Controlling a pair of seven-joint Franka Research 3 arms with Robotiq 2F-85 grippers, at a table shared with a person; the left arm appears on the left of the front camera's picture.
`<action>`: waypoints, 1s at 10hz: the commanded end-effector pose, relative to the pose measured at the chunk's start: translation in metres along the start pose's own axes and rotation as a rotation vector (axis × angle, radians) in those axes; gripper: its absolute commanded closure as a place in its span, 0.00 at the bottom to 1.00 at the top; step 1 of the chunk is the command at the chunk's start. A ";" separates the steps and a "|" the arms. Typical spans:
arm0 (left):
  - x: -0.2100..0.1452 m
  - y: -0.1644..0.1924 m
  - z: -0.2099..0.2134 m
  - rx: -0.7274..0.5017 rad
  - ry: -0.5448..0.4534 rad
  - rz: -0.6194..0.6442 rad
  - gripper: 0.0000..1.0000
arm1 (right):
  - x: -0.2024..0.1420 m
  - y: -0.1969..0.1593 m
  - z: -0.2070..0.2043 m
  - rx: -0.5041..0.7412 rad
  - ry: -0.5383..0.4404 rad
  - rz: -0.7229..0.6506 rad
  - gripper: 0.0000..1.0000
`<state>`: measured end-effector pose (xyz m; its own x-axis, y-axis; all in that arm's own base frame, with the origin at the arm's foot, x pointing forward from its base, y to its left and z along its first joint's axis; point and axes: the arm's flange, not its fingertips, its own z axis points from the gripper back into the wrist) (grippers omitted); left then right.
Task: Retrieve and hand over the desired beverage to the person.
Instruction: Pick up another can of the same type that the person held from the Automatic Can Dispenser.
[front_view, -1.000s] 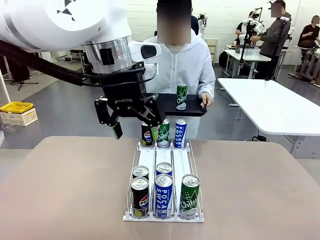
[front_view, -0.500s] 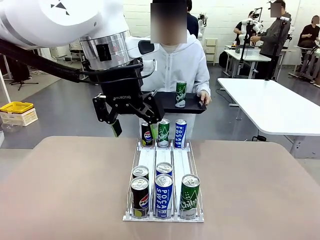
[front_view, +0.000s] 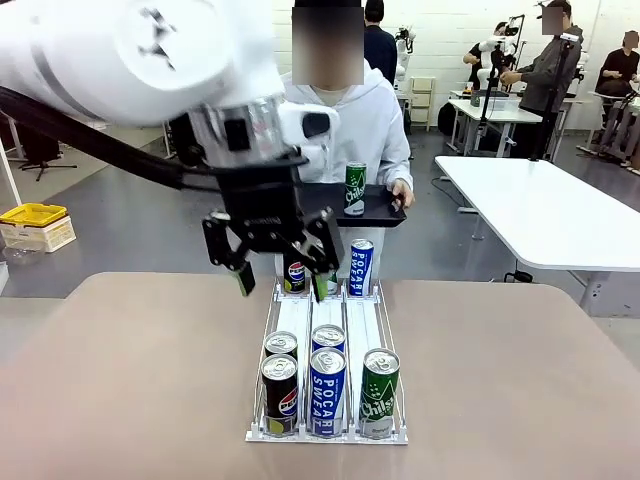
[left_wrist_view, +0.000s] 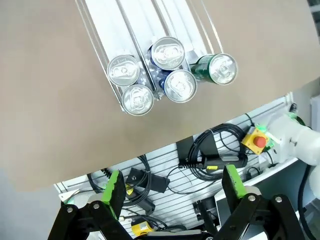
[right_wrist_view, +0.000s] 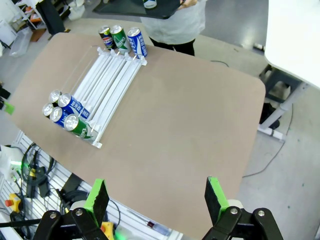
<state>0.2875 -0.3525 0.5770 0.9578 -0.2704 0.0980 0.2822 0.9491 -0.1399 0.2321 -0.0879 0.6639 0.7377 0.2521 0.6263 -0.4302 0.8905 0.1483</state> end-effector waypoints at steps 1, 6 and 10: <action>-0.004 -0.032 -0.026 0.125 -0.023 0.086 0.00 | 0.001 -0.001 -0.001 -0.006 -0.002 -0.005 0.00; 0.000 -0.069 -0.078 0.234 -0.109 0.117 0.00 | 0.001 -0.001 -0.001 -0.006 -0.002 -0.005 0.00; 0.016 -0.052 -0.106 0.197 -0.124 0.249 0.00 | 0.001 -0.001 -0.001 -0.006 -0.002 -0.005 0.00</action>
<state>0.2938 -0.4201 0.4901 0.9809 -0.0789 0.1780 0.0775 0.9969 0.0150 0.2320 -0.0880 0.6640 0.7375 0.2519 0.6267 -0.4301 0.8905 0.1483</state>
